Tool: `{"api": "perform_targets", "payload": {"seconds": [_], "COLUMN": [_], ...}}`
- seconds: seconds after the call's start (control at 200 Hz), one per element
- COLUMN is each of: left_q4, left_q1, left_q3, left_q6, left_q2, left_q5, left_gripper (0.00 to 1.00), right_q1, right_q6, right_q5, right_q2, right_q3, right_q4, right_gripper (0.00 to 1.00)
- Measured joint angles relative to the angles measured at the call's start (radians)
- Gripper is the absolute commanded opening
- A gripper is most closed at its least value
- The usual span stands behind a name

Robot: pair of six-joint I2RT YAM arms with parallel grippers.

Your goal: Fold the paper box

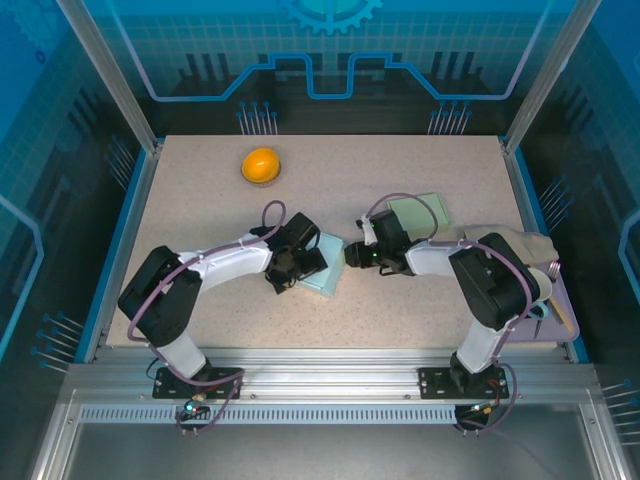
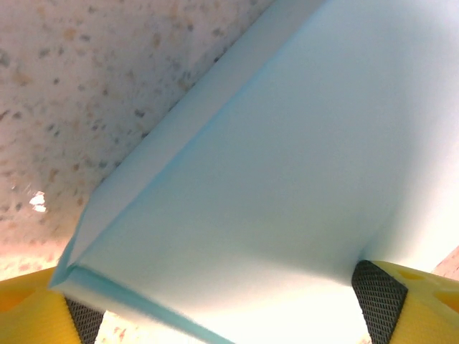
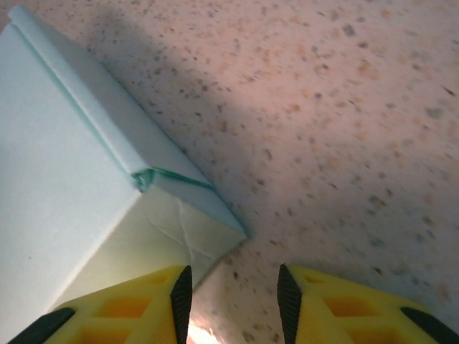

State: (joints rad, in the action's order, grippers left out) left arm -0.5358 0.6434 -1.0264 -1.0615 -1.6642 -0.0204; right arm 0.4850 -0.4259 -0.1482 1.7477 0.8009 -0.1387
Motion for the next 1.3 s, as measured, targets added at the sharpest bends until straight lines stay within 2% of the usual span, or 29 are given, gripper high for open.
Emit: {"api": "perform_targets", "payload": {"seconds": [0.235, 0.465, 0.68, 0.94, 1.301], "left_q4": [-0.066, -0.024, 0.076, 0.142, 0.155], "left_q1": [-0.058, -0.138, -0.242, -0.246, -0.248], "left_q3": [-0.025, -0.047, -0.095, -0.208, -0.25], "left_q6": [0.069, 0.219, 0.415, 0.566, 0.597], "left_q2": [0.095, 0.159, 0.064, -0.142, -0.246], "left_q5": [0.023, 0.088, 0.154, 0.213, 0.262], "left_gripper": [0.92, 0.91, 0.91, 0.91, 0.9], "right_q1": [-0.033, -0.034, -0.035, -0.052, -0.087], "right_q6": [-0.032, -0.128, -0.196, -0.227, -0.229], "right_q5": [-0.044, -0.044, -0.072, -0.134, -0.191], "right_q2": [-0.045, -0.08, -0.065, 0.017, 0.064], "right_q3": [0.042, 0.091, 0.139, 0.159, 0.159], "right_q4": [0.156, 0.259, 0.274, 0.259, 0.227], "right_gripper": [0.35, 0.11, 0.0, 0.0, 0.0]}}
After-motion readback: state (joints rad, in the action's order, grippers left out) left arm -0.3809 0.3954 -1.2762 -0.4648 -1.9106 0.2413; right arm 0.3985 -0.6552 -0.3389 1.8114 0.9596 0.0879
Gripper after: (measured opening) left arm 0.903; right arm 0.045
